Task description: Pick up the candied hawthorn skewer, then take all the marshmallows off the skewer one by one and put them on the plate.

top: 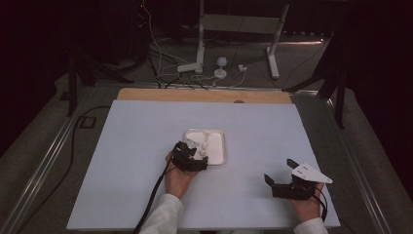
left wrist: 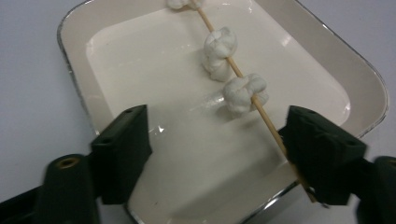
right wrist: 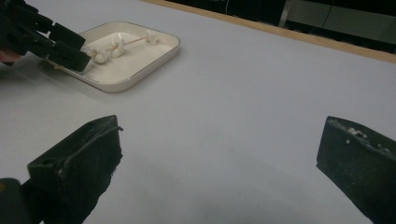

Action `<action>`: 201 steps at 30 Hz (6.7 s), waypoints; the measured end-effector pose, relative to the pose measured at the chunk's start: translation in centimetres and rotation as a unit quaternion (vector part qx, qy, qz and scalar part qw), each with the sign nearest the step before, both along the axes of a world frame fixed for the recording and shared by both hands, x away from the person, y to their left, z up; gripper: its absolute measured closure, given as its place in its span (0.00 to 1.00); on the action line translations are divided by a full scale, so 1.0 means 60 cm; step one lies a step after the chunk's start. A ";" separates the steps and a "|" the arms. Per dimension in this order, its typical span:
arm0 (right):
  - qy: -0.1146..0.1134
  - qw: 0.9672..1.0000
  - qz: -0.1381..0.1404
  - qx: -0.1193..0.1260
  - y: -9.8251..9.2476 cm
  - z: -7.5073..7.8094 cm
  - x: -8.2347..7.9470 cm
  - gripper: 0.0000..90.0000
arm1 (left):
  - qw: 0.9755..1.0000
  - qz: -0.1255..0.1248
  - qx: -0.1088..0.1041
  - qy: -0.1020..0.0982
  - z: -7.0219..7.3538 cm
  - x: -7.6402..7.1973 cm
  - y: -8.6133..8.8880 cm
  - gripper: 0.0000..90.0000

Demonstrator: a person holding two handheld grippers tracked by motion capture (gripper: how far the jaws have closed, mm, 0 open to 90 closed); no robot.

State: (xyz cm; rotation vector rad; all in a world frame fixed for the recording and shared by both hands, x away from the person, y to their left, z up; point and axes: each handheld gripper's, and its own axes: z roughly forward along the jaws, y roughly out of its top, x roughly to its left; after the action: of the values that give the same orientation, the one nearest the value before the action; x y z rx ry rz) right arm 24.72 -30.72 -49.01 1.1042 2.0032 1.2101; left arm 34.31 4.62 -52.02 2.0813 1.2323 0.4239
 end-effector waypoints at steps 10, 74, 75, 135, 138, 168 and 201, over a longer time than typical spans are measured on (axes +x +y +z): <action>0.001 1.000 0.001 -0.002 0.001 -0.001 0.000 0.00 | 0.999 -0.002 0.025 0.023 0.013 0.004 0.021 0.71; 0.002 0.995 0.042 0.090 0.070 0.084 0.069 0.00 | 0.992 -0.052 -0.107 -0.042 0.068 -0.067 0.119 1.00; 0.003 0.995 0.043 0.091 0.076 0.088 0.073 0.00 | 0.992 -0.053 -0.108 -0.044 0.068 -0.069 0.120 1.00; 0.229 0.937 0.119 0.237 0.270 0.072 0.245 0.74 | 0.981 -0.101 -0.140 -0.090 0.064 -0.088 0.109 1.00; 0.236 0.929 0.119 0.259 0.263 0.074 0.247 0.79 | 0.980 -0.104 -0.141 -0.091 0.062 -0.088 0.112 1.00; 0.170 0.951 0.051 0.253 0.221 0.121 0.253 0.89 | 0.987 -0.083 -0.110 -0.080 0.055 -0.097 0.150 1.00; 0.238 0.944 0.136 0.182 0.291 0.069 0.246 0.16 | 0.986 -0.047 -0.138 -0.078 0.058 -0.087 0.156 1.00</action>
State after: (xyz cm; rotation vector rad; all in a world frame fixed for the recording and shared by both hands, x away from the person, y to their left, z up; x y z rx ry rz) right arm 39.51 -13.23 -44.87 1.4421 2.4170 1.6264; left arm 29.10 13.97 -48.53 1.8258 1.0339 0.3458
